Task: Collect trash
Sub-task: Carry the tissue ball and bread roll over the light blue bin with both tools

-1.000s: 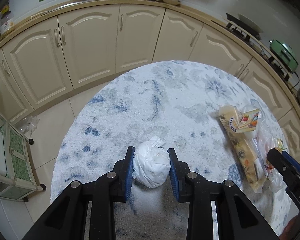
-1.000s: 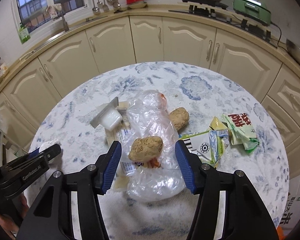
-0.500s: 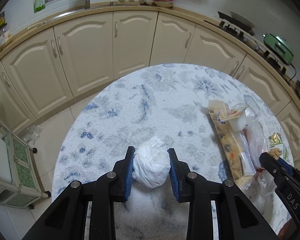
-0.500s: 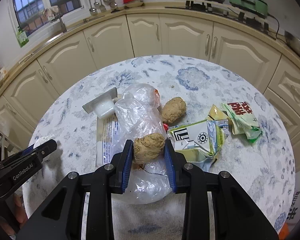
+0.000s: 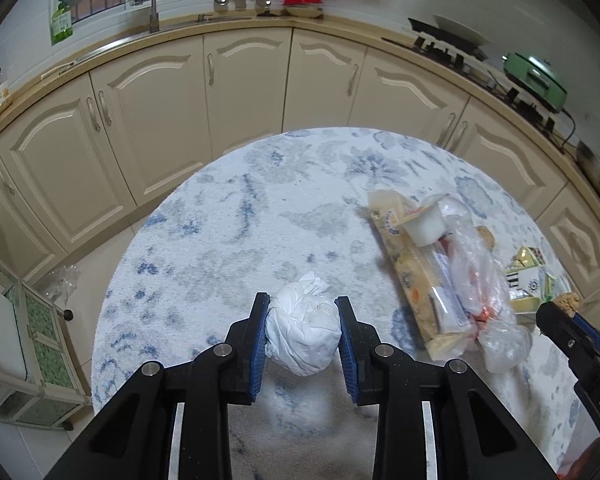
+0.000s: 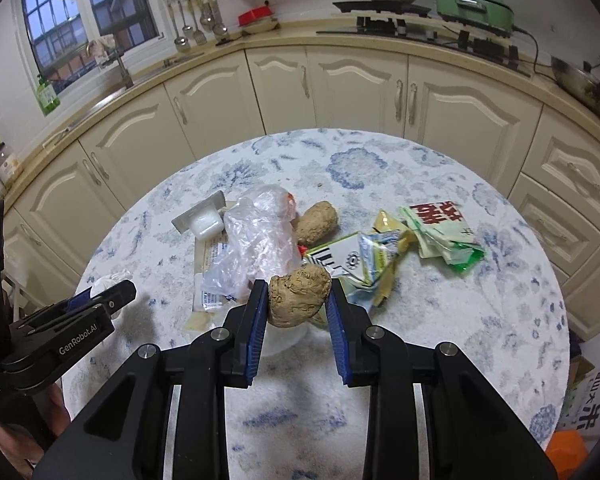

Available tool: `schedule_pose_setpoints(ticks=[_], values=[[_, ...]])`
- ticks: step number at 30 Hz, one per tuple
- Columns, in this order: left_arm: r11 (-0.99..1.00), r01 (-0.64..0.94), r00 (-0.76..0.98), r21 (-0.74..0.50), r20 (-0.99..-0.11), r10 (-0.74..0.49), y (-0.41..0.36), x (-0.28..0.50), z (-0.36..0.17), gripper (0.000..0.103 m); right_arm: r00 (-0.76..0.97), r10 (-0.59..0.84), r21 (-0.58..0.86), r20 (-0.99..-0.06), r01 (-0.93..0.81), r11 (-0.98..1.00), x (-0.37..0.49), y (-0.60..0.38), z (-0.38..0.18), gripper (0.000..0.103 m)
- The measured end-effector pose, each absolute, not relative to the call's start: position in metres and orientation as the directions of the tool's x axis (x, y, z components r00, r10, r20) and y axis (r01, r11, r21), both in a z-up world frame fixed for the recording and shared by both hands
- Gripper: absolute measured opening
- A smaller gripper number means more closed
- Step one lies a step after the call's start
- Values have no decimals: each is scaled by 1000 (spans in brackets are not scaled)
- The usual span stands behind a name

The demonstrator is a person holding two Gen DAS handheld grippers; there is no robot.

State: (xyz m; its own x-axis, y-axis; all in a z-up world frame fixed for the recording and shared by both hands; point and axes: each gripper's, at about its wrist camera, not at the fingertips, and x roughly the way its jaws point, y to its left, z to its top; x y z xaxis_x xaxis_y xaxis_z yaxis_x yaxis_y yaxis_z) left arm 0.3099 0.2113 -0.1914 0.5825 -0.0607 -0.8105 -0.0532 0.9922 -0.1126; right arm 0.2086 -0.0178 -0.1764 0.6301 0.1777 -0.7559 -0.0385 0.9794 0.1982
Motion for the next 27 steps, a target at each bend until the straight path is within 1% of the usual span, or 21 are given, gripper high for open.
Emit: schedule_pose_setpoints(ticks=[12,16,20,27], values=[[993,73,581,-90,-806,-115,154,290,-178,28,629,133,232,-766,77,970,184,-77,-183,29],[990,121,573,-70,-809,-127,127,285,-177,28,628,106,255,-771,151,955,172,-112,-189,29],[987,157,577,-28,-809,-114,97,280,-176,28,624,58,249,-779,224,942,158,-146,-194,29],[971,241,597,7,-790,-142,46,265,-167,28,610,10,275,-793,343,898,133,-205,-205,30]])
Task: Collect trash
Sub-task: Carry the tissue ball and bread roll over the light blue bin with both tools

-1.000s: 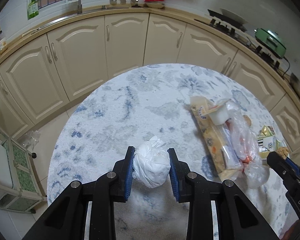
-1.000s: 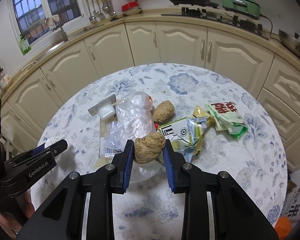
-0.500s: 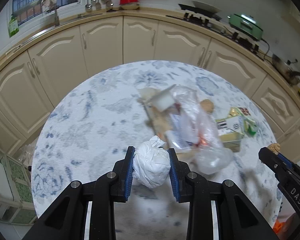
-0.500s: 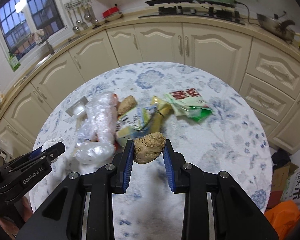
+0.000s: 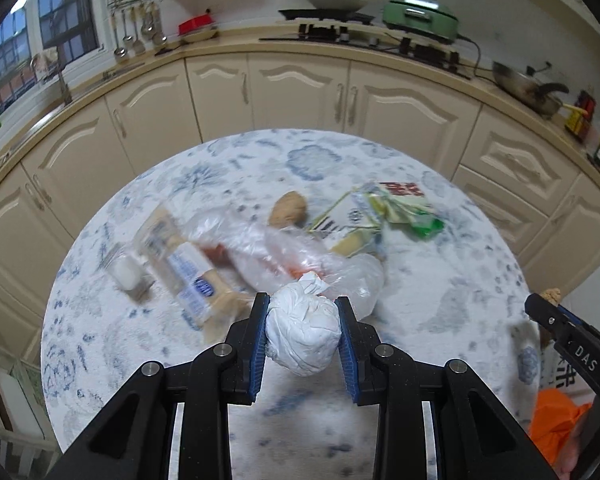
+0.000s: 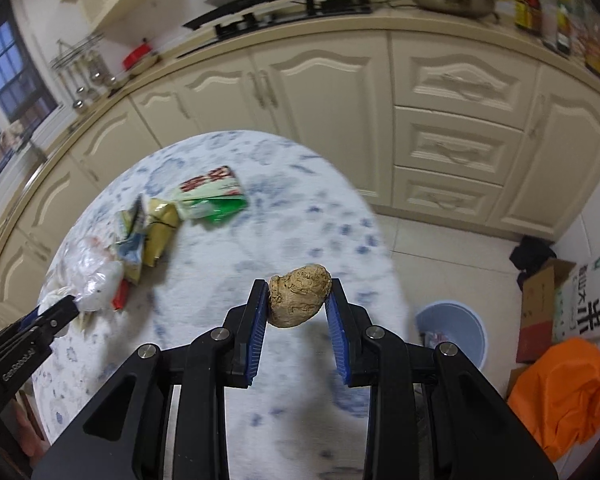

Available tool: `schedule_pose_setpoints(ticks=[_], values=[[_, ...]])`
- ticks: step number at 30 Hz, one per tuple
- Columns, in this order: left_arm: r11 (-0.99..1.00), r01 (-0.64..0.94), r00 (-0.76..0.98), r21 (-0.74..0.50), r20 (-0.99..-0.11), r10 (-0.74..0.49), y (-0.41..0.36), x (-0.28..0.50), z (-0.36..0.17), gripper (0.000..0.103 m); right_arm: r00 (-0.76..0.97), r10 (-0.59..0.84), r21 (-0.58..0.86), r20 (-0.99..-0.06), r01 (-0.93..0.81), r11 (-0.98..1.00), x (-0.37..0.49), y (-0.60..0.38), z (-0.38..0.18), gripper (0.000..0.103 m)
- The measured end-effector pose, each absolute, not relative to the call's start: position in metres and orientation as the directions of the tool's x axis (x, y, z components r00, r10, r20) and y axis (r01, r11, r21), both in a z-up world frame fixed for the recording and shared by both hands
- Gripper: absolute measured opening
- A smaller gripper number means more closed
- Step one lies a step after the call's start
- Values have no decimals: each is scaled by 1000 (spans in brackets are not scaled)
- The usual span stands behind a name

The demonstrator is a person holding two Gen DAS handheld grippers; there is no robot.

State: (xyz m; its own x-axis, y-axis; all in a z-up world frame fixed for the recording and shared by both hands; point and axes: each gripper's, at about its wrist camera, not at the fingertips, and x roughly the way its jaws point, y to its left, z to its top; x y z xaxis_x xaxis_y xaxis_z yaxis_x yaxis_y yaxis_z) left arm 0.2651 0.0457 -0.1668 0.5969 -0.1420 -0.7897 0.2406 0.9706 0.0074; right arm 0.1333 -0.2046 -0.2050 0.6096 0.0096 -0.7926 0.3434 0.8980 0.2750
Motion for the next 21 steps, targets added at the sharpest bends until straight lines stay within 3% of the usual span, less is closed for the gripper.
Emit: schedule_pose_setpoints(ticks=[21], values=[[866,500,516,21,-810,-278,-92,244,-178,28,588,-52,312,-807,500,808,76,-300,-224,30]])
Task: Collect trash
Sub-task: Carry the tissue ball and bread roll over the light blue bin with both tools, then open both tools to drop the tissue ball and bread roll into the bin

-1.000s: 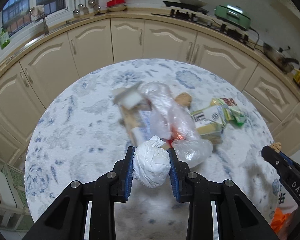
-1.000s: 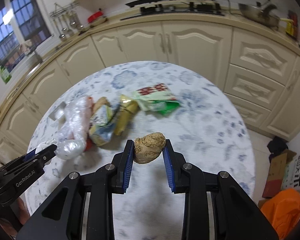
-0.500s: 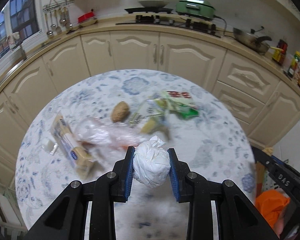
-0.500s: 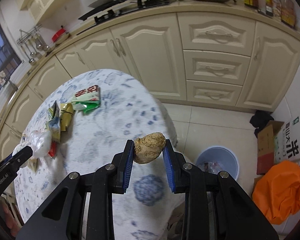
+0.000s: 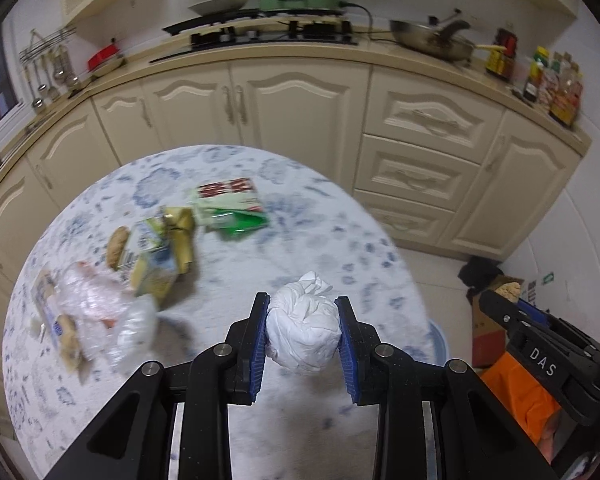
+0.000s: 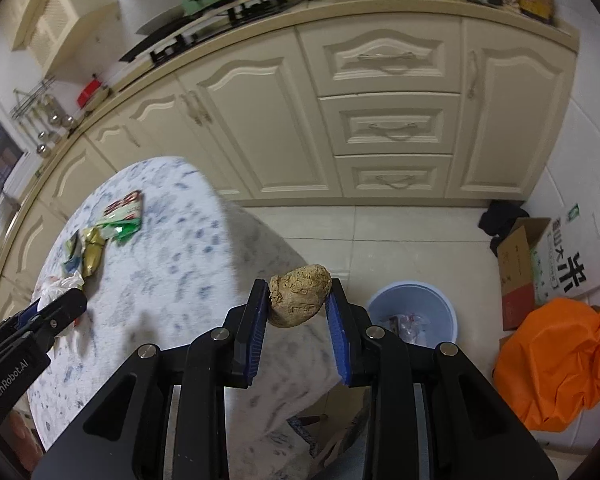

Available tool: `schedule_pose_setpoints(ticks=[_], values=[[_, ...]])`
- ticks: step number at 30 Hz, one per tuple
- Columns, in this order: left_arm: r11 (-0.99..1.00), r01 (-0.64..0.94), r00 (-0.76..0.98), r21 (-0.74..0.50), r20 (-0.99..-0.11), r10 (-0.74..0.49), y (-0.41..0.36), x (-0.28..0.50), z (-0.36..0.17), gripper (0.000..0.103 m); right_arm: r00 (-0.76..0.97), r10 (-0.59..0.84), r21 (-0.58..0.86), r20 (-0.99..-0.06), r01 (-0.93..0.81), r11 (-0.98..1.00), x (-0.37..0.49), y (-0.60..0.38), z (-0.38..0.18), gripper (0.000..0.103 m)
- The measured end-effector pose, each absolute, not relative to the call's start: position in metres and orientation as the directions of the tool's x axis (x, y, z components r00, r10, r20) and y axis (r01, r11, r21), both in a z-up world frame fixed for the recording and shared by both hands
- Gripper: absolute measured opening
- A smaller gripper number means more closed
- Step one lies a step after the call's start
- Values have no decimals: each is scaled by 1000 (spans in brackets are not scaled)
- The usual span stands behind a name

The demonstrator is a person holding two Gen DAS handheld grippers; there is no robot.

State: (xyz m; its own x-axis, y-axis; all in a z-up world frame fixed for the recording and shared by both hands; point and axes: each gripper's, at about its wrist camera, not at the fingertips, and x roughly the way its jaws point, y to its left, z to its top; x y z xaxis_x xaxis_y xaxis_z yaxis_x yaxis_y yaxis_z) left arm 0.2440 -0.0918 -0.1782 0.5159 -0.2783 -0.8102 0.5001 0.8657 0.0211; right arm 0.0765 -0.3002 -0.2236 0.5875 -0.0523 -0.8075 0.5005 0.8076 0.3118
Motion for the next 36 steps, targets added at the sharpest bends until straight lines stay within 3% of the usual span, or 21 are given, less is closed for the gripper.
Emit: schedule_pose_setpoints(ticks=[15,25,26,28,29,36], values=[[716,697,362,35,-879,-309,-241,233,-237,28,503,-179,279,-846,702,655,8,-397,-248,30],[655,754,317,46,-900,-301,-310,235,-275,32,447,-190,273,-874,776,569,-22,-434,-273,30],[652,757,319,52,-900,-299,-316,236,-278,37,444,-187,274,-876,778,565,-23,-436,-276,30],[653,755,323,65,-903,-284,-323,236,-283,85,437,-178,275,-882,782,559,-24,-440,-281,30],[657,751,332,63,-896,-294,-325,238,-285,91,434,-175,275,-884,784,556,-24,-441,-283,30],[678,729,350,92,-902,-253,-328,238,-295,90,432,-162,277,-887,780,562,-19,-446,-290,30]])
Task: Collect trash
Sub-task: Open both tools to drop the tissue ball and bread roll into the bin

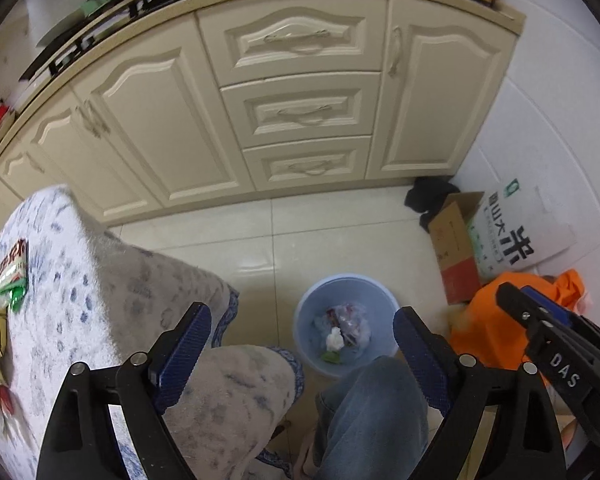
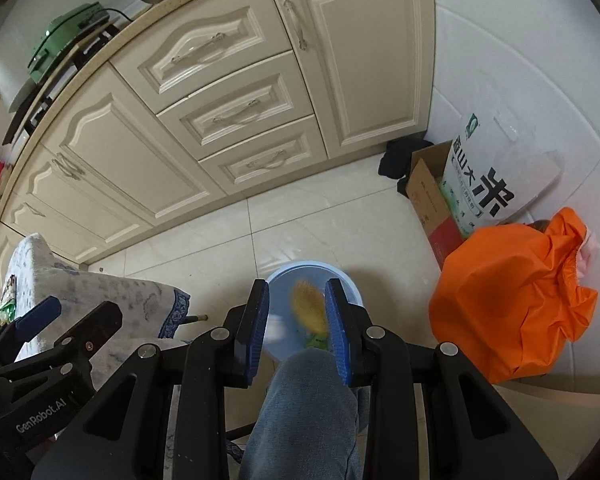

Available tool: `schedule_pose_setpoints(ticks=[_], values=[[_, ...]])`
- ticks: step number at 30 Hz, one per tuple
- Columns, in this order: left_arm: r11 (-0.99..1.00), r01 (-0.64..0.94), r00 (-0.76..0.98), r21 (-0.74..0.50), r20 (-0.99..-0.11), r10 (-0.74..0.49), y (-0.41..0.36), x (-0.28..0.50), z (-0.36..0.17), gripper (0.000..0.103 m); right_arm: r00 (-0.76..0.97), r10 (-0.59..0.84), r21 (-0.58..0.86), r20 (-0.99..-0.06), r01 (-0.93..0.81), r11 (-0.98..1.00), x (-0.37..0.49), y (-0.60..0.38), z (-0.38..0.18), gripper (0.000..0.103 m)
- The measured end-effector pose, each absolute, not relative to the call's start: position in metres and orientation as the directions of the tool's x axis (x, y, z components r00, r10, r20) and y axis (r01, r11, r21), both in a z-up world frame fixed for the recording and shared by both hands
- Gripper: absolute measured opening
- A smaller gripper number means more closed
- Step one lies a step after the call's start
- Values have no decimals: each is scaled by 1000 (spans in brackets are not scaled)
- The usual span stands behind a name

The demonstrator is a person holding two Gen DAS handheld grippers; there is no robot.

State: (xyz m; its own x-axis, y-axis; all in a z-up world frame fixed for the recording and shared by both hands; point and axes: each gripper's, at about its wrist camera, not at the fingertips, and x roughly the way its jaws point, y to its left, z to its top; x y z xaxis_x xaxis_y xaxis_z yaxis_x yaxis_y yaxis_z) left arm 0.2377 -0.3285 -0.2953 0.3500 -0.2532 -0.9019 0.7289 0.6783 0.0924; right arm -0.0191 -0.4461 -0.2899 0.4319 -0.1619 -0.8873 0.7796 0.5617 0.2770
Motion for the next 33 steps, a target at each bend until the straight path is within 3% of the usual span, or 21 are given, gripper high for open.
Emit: schedule_pose_setpoints(ticks=[12,14,16,21,27,33], values=[[712,699,353,75,-901,-252,-317,251,-283,90,441,-178,247,-880,743,622,6,-435,-278,33],[714,697,349,73,-903,-248,-315,252,-283,90,433,-174,243,-885,747,619,6,-434,-278,45],[716,695,340,66,-907,-247,-312,253,-282,90,424,-178,238,-888,755,611,5,-433,-277,80],[722,689,338,59,-908,-248,-306,256,-277,90,366,-210,193,-907,802,565,0,-436,-277,101],[717,695,337,49,-903,-265,-302,250,-268,90,348,-186,216,-919,839,500,-14,-439,-277,101],[714,699,336,27,-894,-295,-288,246,-252,90,294,-263,144,-919,871,470,-28,-431,-263,101]])
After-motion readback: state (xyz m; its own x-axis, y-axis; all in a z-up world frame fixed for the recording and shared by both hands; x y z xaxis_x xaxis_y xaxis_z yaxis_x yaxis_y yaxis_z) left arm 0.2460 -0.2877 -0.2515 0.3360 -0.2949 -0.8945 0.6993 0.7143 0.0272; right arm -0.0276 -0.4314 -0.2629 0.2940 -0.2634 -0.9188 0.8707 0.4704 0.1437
